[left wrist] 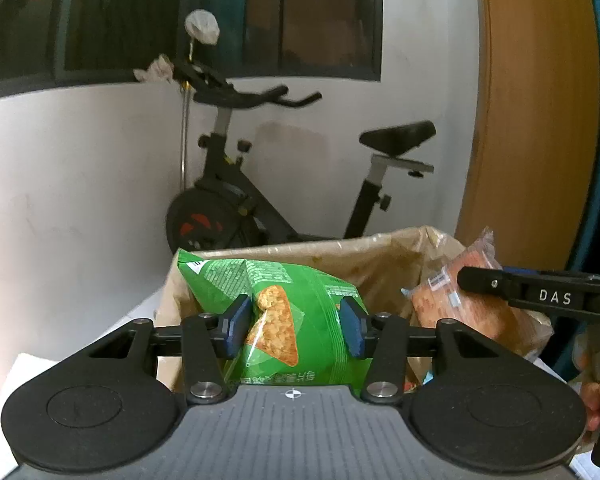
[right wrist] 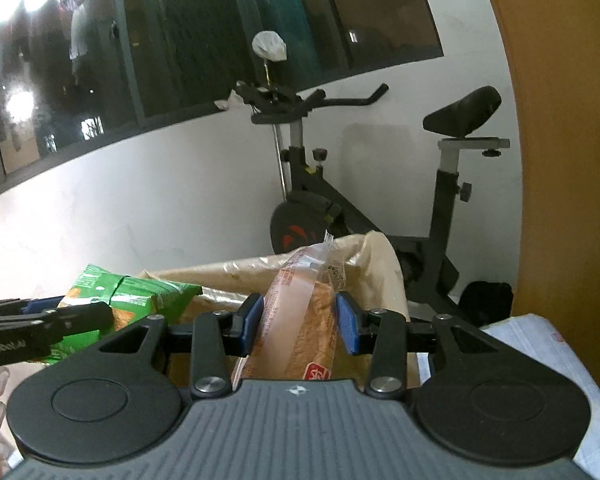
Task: Organize snacks
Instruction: 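Carry the green bag with the left tool while the right tool carries the bread over the box, then open both tools to drop the green bag and bread into the box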
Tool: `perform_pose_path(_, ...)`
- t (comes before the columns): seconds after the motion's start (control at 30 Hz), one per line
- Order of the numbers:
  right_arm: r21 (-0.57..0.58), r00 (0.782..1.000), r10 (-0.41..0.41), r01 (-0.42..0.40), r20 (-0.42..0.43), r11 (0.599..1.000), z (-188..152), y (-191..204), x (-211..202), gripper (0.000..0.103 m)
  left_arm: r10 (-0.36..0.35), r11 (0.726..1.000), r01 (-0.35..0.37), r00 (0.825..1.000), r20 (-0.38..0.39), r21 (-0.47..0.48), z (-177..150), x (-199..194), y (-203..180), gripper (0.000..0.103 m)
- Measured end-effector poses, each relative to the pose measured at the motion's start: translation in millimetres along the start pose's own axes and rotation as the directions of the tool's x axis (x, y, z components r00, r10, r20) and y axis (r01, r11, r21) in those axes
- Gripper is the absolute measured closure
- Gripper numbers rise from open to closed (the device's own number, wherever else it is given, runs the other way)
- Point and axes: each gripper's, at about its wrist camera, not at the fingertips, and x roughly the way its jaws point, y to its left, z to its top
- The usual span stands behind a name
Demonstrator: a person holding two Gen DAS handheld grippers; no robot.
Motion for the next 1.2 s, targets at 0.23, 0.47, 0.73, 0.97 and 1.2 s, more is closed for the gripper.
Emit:
perform_pose_path(0.23, -0.003, 0.999, -0.032, 0.032, -0.028, 0.999, -2.9, 0.4, -2.4, 0.056, 0.013, 0.999, -0.014, 0.999, -0.031, -0.032, 0.3, -3.7, 10.4, 0.033)
perform_pose_path(0.47, -0.032, 1.000, -0.008, 0.008, 0.003, 0.999, 4.3, 7.9, -19.6, 0.046, 0.020, 0.995, -0.022, 1.000, -0.014, -0.102, 11.0, -27.8, 22.9, 0.033)
perform_pose_path(0.73, -0.009, 0.995, 0.048, -0.047, 0.085, 0.999, 25.1, 14.0, -61.6, 0.041, 0.028, 0.988, -0.017, 0.997, 0.073, -0.155, 31.0, -79.1, 28.3, 0.033)
perform_pose_path(0.97, -0.031, 0.990, 0.095, -0.092, 0.109, 0.995, 32.9, 18.9, -97.4, 0.030, 0.051, 0.990, -0.034, 0.992, 0.120, -0.140, 27.2, -130.7, 24.3, 0.033)
perform_pose_path(1.2, -0.068, 0.987, 0.111, -0.103, 0.115, 0.992, 12.5, 27.1, -123.0, 0.028, 0.119, 0.985, -0.108, 0.989, 0.084, -0.133, 2.3, -153.9, 22.5, 0.033)
